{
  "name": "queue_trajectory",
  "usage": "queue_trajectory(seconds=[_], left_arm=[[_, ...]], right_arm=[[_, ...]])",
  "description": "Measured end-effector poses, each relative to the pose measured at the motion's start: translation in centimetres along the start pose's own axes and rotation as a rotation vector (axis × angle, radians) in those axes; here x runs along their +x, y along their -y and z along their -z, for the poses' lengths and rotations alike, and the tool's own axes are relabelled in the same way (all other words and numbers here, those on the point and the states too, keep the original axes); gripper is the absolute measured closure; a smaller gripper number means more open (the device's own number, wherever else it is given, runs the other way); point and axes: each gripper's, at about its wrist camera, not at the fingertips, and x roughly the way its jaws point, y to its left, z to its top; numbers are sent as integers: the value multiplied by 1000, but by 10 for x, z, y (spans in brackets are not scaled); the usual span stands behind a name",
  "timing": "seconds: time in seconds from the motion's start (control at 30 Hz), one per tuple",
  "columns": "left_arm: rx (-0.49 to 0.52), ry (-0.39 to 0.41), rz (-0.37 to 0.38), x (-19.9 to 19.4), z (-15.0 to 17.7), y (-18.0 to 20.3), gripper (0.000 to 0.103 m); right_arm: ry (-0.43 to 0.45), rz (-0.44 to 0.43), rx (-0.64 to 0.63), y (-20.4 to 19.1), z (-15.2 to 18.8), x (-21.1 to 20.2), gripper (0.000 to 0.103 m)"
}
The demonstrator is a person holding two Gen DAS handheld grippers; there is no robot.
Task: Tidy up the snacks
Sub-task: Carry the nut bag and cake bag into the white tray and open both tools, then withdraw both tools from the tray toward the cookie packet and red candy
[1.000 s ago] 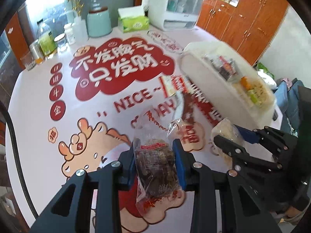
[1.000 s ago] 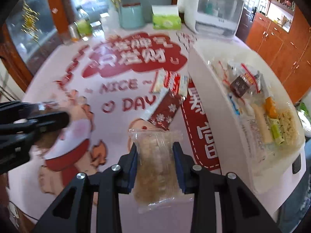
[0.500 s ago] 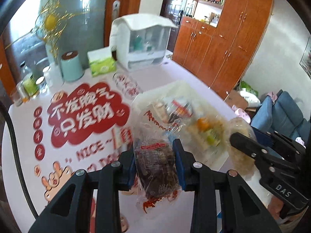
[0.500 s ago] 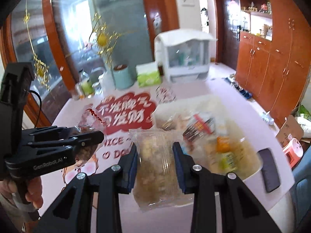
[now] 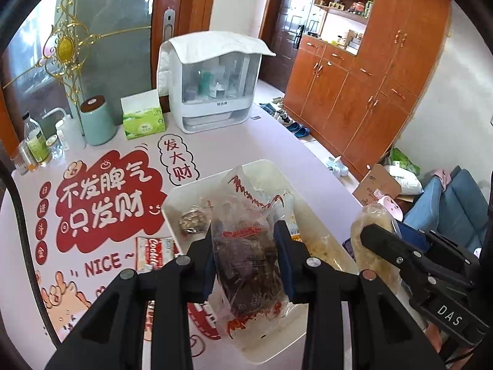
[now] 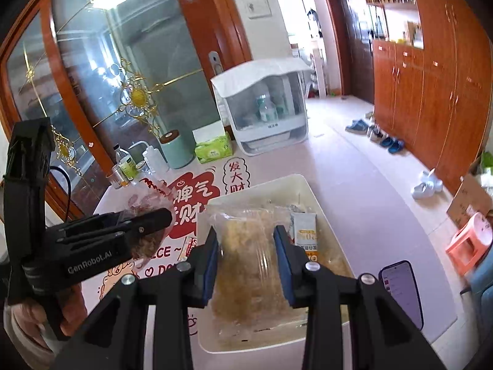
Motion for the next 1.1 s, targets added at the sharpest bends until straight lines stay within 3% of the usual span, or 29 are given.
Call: queue_trajectory(seconds=[0.37, 0.4, 0.47, 0.53, 0.83, 1.1], left_arm=[[-25, -54, -85, 43, -4, 10, 67], [-24, -55, -96, 45, -3, 9, 64], [-24, -58, -115, 47, -3, 6, 33], [-38, -42, -138, 45, -3, 3, 25], [-133, -42, -196, 31, 5, -39, 25], [-113, -27, -298, -8, -1, -76, 25]], right_arm=[[-79, -40, 12, 30, -18, 37, 67], [-91, -41, 11, 31, -18, 42, 67], [-122, -53, 9, 34, -20, 52, 65], [-143, -63, 10, 36, -20, 61, 58], [-142, -53, -1, 36, -18, 65, 54], [-123, -62, -20, 23, -19, 58, 54]])
